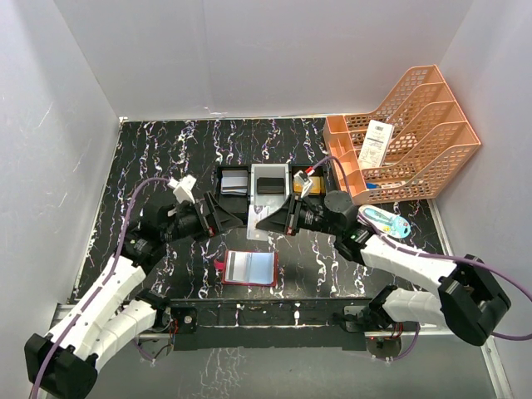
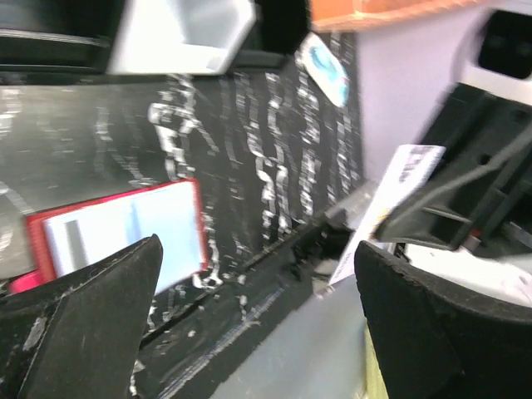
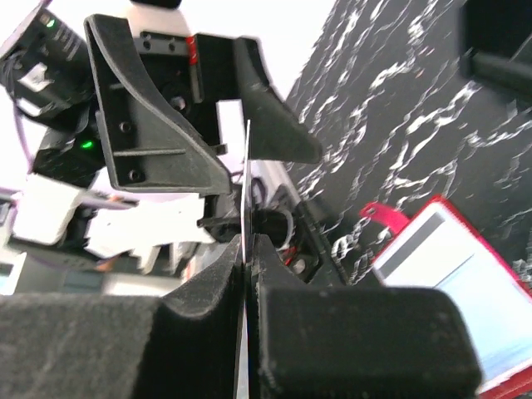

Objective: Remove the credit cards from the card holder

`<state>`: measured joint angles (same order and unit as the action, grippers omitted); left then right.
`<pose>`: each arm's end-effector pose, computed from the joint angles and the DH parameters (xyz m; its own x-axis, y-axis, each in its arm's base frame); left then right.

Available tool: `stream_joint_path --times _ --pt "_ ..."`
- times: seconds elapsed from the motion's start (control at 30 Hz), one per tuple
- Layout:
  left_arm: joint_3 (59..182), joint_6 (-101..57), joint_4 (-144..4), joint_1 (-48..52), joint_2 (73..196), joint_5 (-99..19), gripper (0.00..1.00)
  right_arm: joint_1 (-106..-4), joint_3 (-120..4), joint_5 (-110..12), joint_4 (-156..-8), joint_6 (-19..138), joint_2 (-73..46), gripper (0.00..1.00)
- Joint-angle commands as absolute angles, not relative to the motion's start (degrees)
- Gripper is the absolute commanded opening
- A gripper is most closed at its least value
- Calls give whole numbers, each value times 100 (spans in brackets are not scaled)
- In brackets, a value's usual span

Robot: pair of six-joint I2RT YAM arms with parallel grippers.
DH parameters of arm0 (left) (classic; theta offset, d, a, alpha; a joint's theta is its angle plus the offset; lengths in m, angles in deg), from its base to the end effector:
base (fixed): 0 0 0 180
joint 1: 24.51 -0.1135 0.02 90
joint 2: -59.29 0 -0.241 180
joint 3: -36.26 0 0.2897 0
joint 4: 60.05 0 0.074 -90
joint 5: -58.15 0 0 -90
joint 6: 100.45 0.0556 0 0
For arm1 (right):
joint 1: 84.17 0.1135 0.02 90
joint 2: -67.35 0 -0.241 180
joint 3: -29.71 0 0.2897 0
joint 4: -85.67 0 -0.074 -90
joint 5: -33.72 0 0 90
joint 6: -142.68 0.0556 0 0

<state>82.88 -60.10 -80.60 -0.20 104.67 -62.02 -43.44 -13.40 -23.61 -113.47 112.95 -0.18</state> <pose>0.2214 -0.1307 0.2509 -0.7958 -0.3635 -0.4844 0.2806 0.4874 -0.8268 0.2168 0.2263 0.2053 -0.8653 0.2196 -0.4507 -0.4138 0.1946 0.8893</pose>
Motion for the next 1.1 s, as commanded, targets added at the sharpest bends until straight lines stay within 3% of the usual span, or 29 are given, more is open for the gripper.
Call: stream_joint_path --times 0.0,0.13,0.33,0.63,0.8,1.07 --pt "8864 -5448 -10161 -69 10385 -4256 99 -4366 -2155 -3349 -10007 9911 288 0" --pt "9255 -5168 -10882 -78 10482 -3324 99 -4367 -2199 -3446 -10389 9088 532 0" --pt "9847 -4662 -11421 -340 11037 -2841 99 -4360 -2719 -3416 -10075 7561 496 0" --pt "9884 -3626 -11149 -2277 11284 -4300 99 -3966 -3757 -4104 -9338 5510 -272 0" --pt "9751 -3481 -10775 -2356 11181 -4198 99 -3655 -4801 -5116 -8180 4641 -1110 0" --pt "9116 -3549 -10228 -2349 10695 -4185 99 -3400 -5674 -5627 -7465 3554 -2274 0"
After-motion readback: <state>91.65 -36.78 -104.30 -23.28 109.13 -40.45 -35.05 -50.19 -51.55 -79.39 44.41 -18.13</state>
